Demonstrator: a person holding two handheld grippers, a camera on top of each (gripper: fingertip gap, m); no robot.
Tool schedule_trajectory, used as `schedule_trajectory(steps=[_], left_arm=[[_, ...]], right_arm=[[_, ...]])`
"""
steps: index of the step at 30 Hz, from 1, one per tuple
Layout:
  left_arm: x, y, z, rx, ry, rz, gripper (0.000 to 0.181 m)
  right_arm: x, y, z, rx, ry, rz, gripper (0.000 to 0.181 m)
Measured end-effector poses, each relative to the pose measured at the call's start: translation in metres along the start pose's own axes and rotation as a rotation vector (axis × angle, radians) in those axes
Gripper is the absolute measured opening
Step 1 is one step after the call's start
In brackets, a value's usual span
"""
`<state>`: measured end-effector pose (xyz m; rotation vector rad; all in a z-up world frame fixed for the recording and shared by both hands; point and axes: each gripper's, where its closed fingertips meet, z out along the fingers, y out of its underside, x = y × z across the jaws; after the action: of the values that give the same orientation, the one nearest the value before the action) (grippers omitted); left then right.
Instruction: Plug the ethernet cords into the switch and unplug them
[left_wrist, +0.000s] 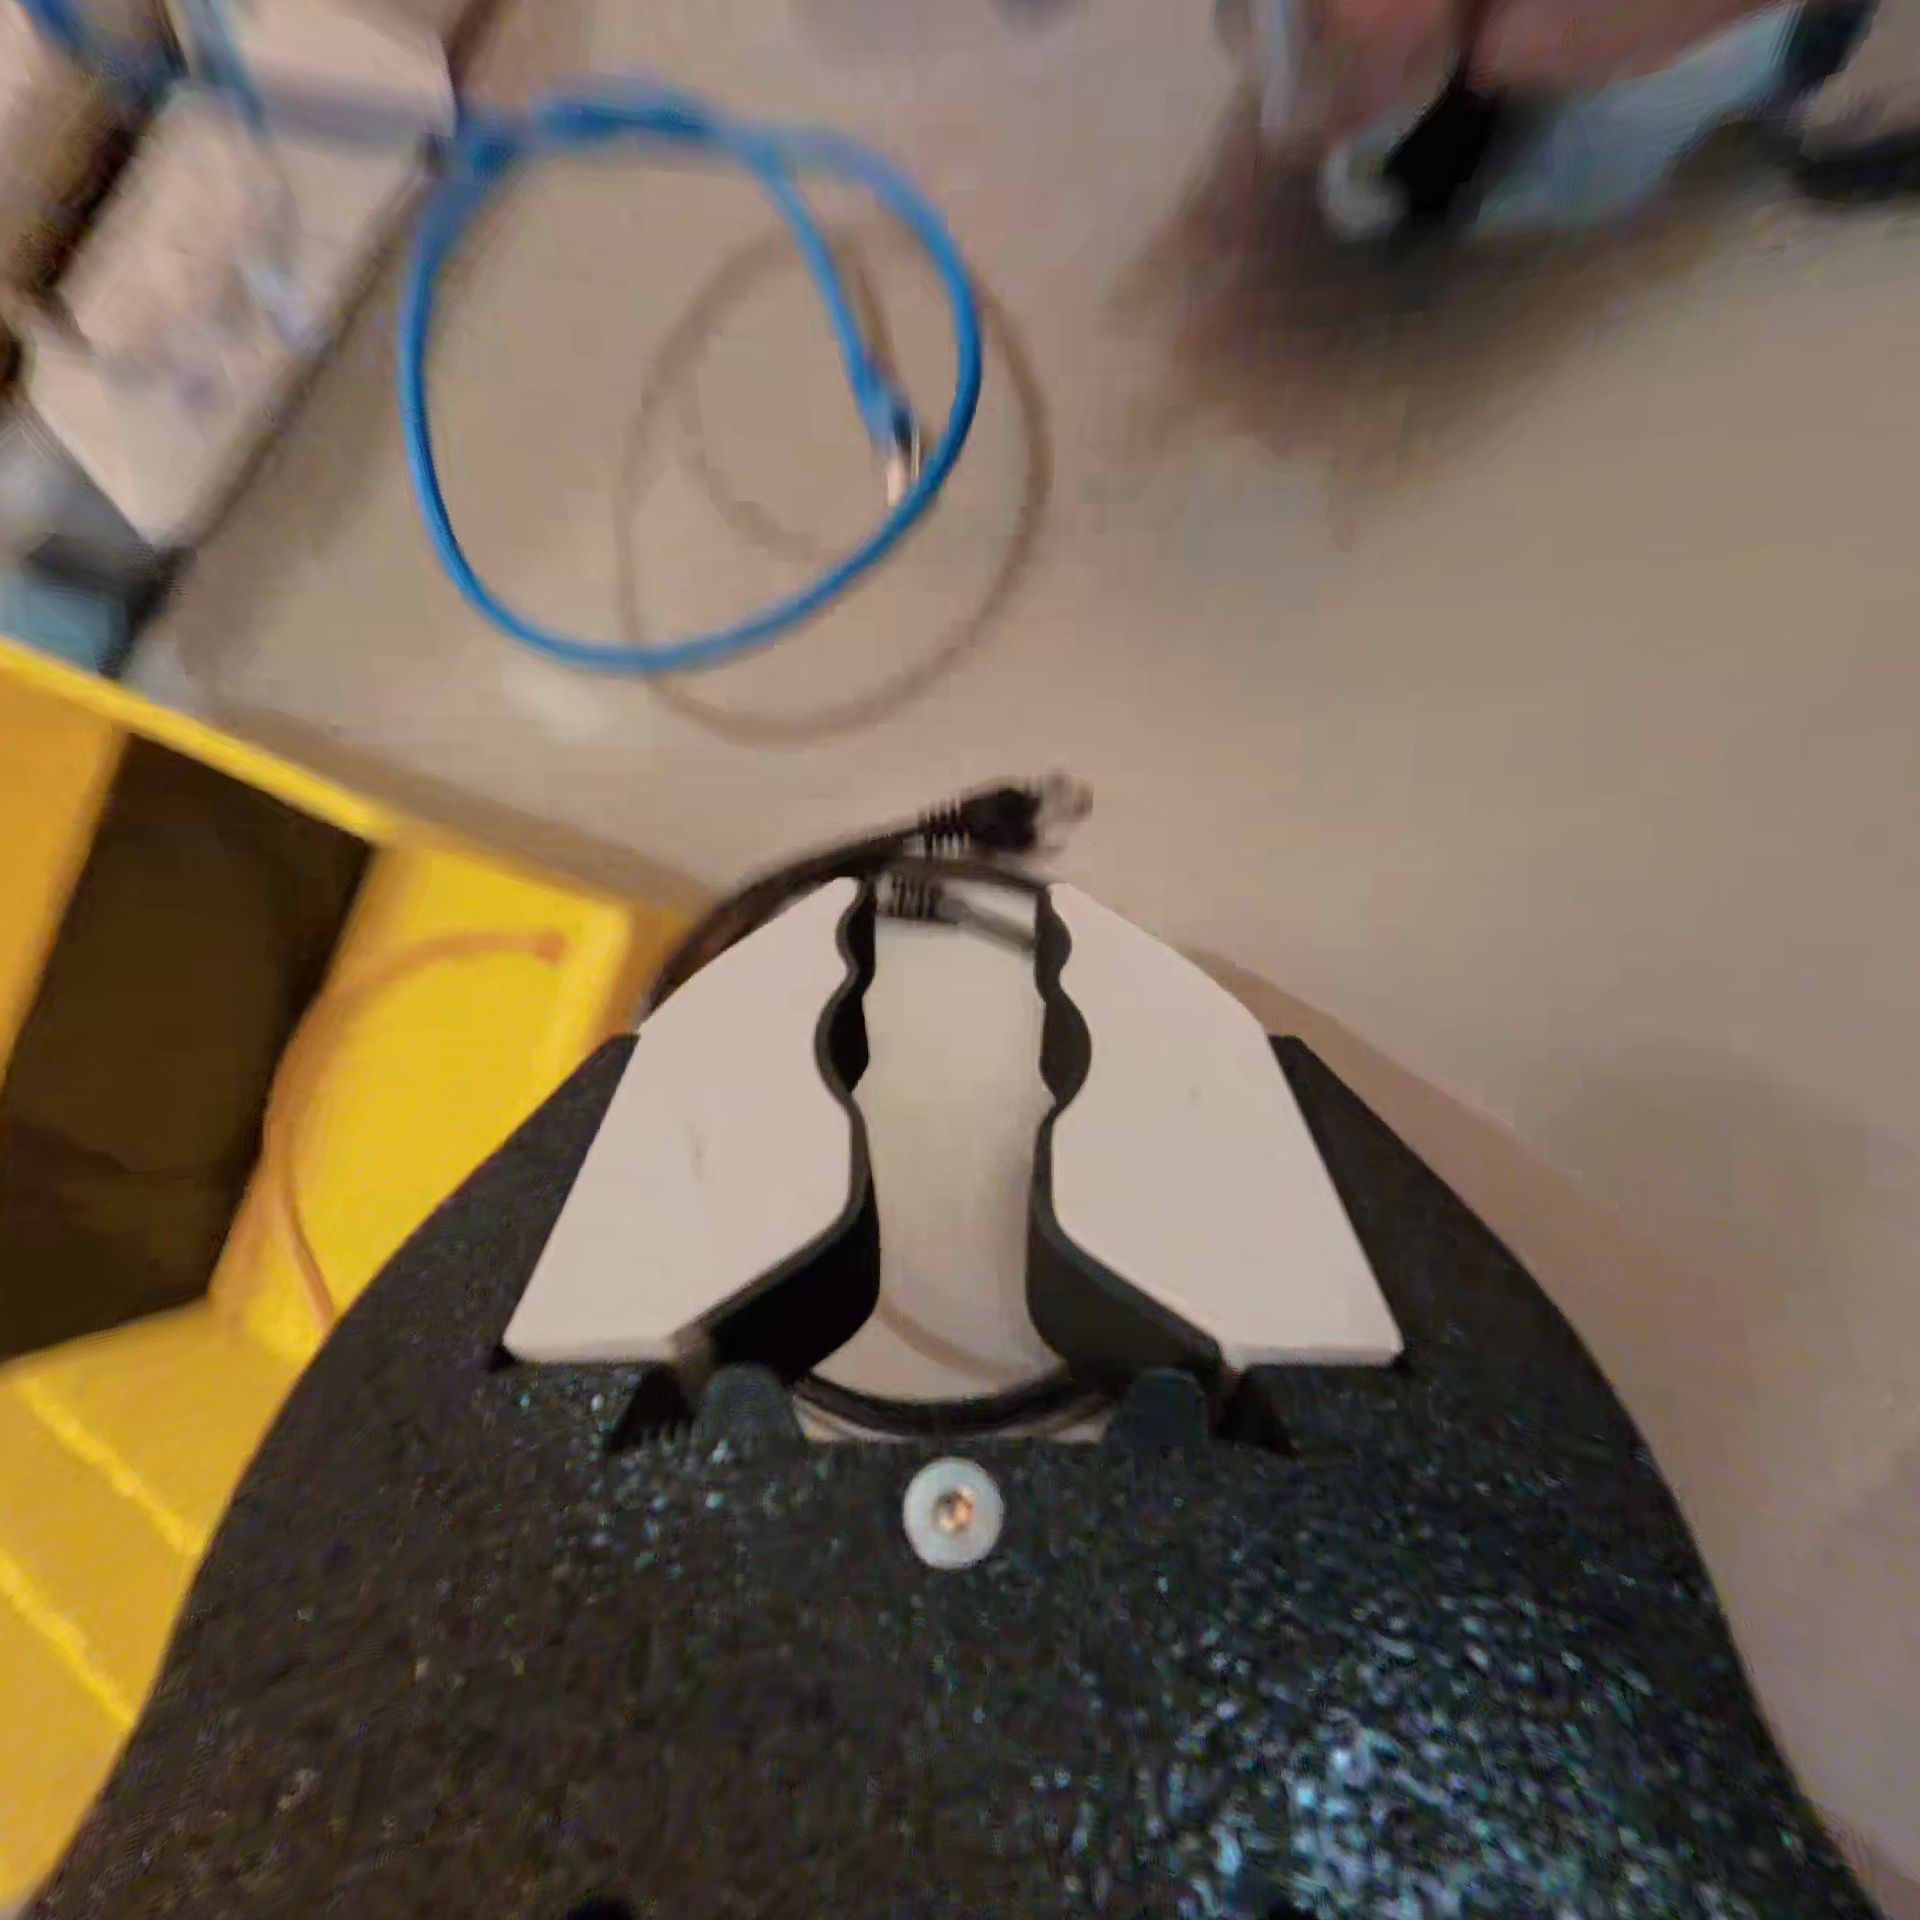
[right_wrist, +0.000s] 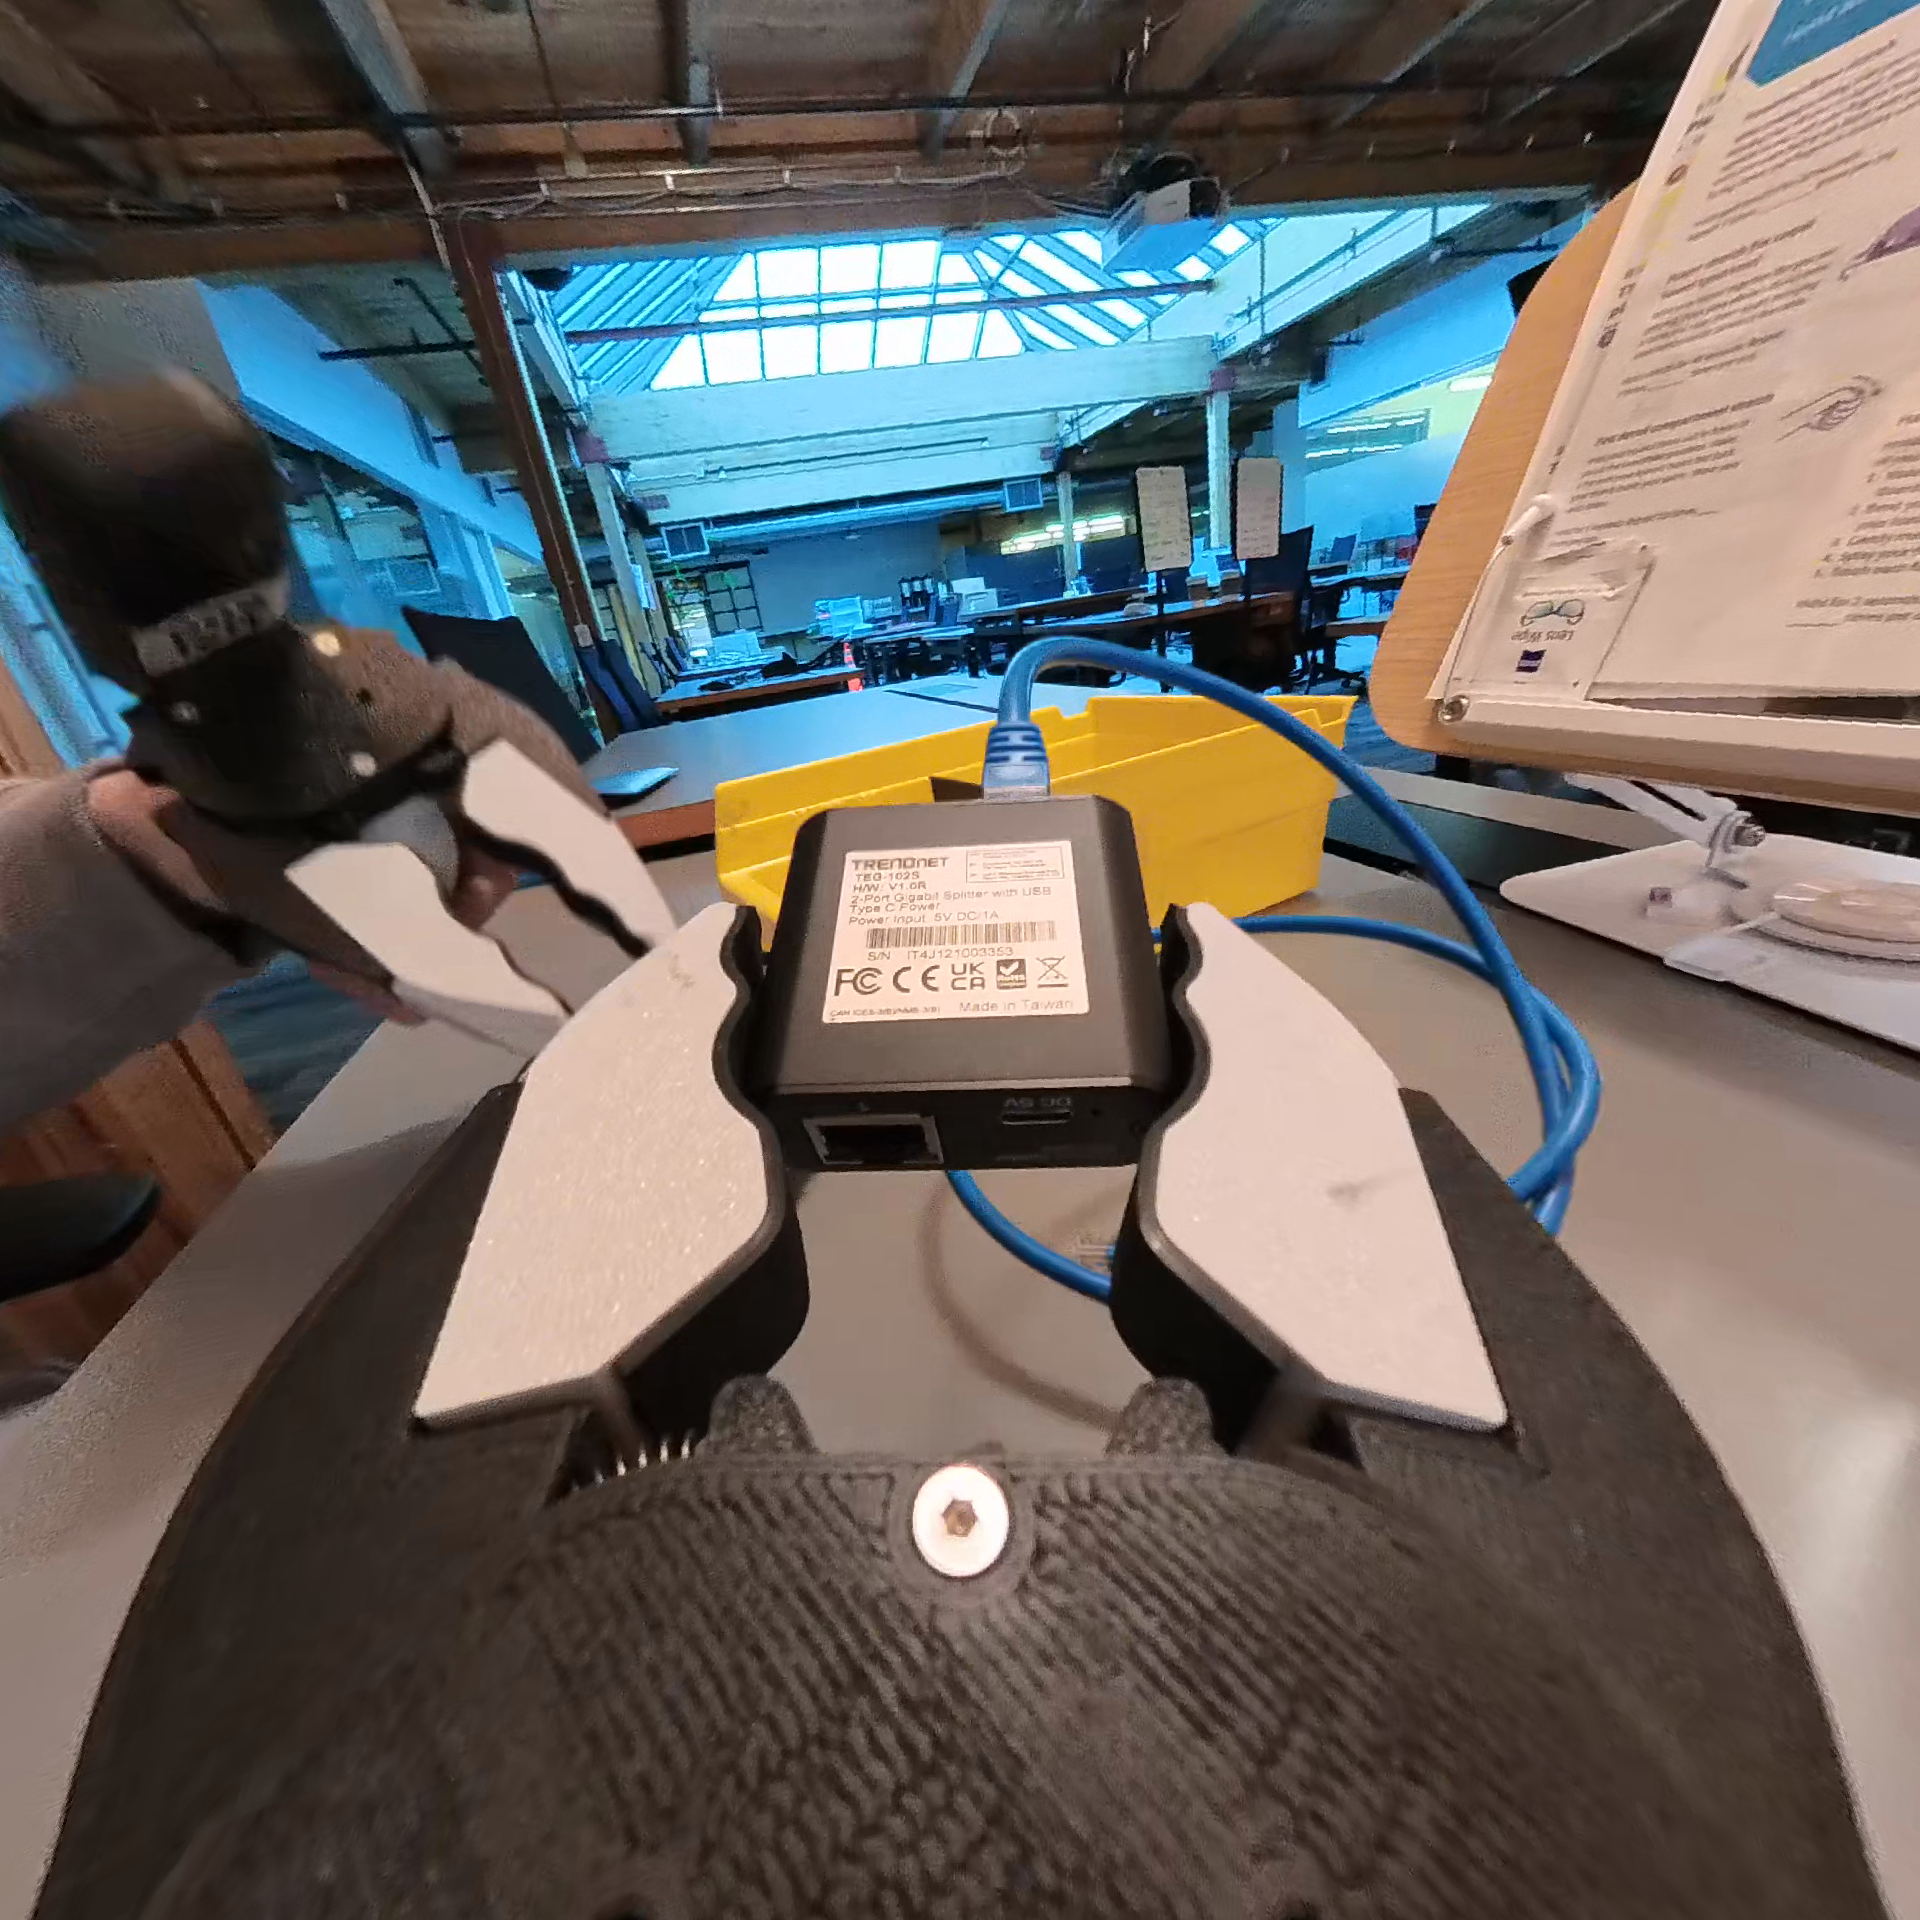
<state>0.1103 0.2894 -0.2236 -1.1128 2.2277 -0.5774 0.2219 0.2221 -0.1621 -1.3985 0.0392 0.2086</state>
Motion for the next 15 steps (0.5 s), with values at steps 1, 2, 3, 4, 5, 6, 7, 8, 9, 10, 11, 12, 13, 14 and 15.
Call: schedule_trajectory(steps=[1, 2, 3, 4, 5, 6, 7, 8, 9, 10, 11, 12, 13, 14, 15], left_arm=[[-0.002, 0.016, 0.006, -0.066, -0.016, -0.045, 0.029], [-0.003, 0.027, 0.012, -0.106, -0.031, -0.091, 0.028], [0.003, 0.034, 0.018, -0.12, -0.008, -0.143, 0.026], [0.011, 0.036, 0.023, -0.122, 0.033, -0.199, 0.026], [0.017, 0.037, 0.028, -0.118, 0.063, -0.247, 0.026], [0.021, 0.038, 0.033, -0.121, 0.075, -0.277, 0.026], [0.023, 0.041, 0.037, -0.143, 0.067, -0.289, 0.027], [0.022, 0.044, 0.04, -0.165, 0.051, -0.289, 0.026], [0.024, 0.043, 0.042, -0.164, 0.049, -0.289, 0.023], [0.026, 0.041, 0.044, -0.159, 0.052, -0.287, 0.02], [0.028, 0.04, 0.044, -0.16, 0.061, -0.258, 0.016], [0.034, 0.039, 0.042, -0.165, 0.094, -0.201, 0.013], [0.043, 0.039, 0.038, -0.178, 0.148, -0.136, 0.011], [0.05, 0.04, 0.034, -0.189, 0.195, -0.085, 0.01], [0.055, 0.041, 0.029, -0.198, 0.229, -0.047, 0.011]], right_arm=[[0.0, 0.0, 0.0, 0.002, 0.003, -0.002, 0.074], [-0.001, 0.0, 0.0, 0.0, -0.01, -0.002, 0.074], [-0.002, 0.0, 0.0, 0.0, -0.014, -0.004, 0.074], [-0.002, 0.0, 0.0, 0.0, -0.011, -0.005, 0.074], [-0.003, 0.0, 0.0, -0.002, -0.018, -0.007, 0.074], [-0.003, 0.0, 0.0, -0.001, -0.02, -0.01, 0.074], [-0.004, 0.0, 0.0, 0.0, -0.018, -0.015, 0.074], [-0.004, 0.0, 0.0, -0.002, -0.022, -0.016, 0.074], [-0.005, 0.001, 0.0, -0.004, -0.028, -0.015, 0.074], [-0.005, 0.0, 0.0, -0.003, -0.025, -0.015, 0.074], [-0.005, 0.0, 0.0, -0.002, -0.027, -0.013, 0.074], [-0.006, 0.0, 0.0, -0.003, -0.036, -0.011, 0.074], [-0.006, 0.0, 0.0, -0.002, -0.039, -0.011, 0.074], [-0.006, 0.0, 0.0, -0.003, -0.04, -0.011, 0.074], [-0.007, 0.001, 0.0, -0.005, -0.043, -0.014, 0.074]])
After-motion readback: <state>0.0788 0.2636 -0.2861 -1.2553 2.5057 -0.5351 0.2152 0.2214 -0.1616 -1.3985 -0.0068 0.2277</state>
